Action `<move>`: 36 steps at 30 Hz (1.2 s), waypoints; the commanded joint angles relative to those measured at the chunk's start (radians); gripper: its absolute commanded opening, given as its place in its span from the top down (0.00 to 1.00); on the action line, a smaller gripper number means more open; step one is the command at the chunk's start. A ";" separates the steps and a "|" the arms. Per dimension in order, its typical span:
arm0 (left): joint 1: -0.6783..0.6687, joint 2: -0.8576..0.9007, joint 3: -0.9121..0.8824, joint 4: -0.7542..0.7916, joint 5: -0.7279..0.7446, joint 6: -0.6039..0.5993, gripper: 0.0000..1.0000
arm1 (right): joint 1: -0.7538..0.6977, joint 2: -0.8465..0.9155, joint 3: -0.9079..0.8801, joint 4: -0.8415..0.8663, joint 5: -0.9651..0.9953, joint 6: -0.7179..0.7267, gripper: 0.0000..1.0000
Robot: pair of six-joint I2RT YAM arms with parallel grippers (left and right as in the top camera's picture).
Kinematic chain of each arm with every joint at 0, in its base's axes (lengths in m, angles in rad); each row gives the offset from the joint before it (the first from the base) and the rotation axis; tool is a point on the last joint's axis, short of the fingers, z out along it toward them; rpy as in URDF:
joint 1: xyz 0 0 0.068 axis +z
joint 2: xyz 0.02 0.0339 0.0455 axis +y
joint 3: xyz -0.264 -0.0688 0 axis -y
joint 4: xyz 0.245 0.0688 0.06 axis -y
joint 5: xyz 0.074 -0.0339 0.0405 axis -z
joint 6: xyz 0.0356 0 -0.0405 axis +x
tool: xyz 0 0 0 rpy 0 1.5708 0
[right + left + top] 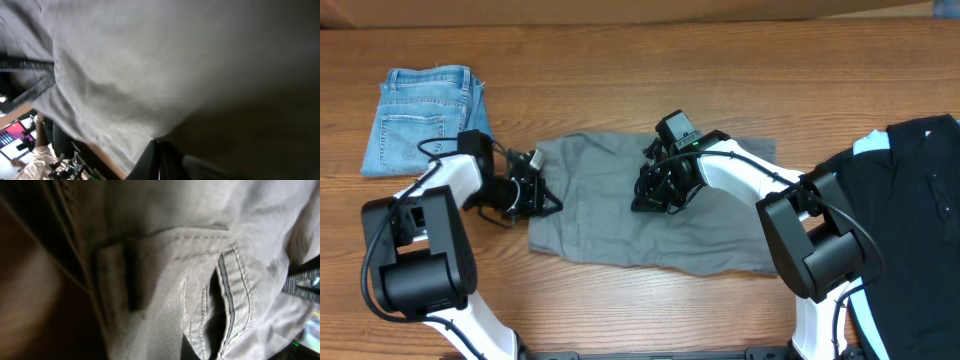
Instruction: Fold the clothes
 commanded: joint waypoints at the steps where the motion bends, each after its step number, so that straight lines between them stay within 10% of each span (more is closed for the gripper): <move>1: 0.064 0.022 0.106 -0.107 -0.069 -0.010 0.96 | 0.000 -0.074 -0.001 0.000 0.011 0.019 0.96; 16: -0.004 0.021 0.884 -0.735 -0.245 -0.014 0.96 | -0.215 -0.411 0.101 -0.288 0.287 -0.006 0.96; 36: -0.611 0.024 0.855 -0.659 -0.559 -0.374 0.96 | -0.479 -0.458 0.102 -0.456 0.288 -0.122 0.96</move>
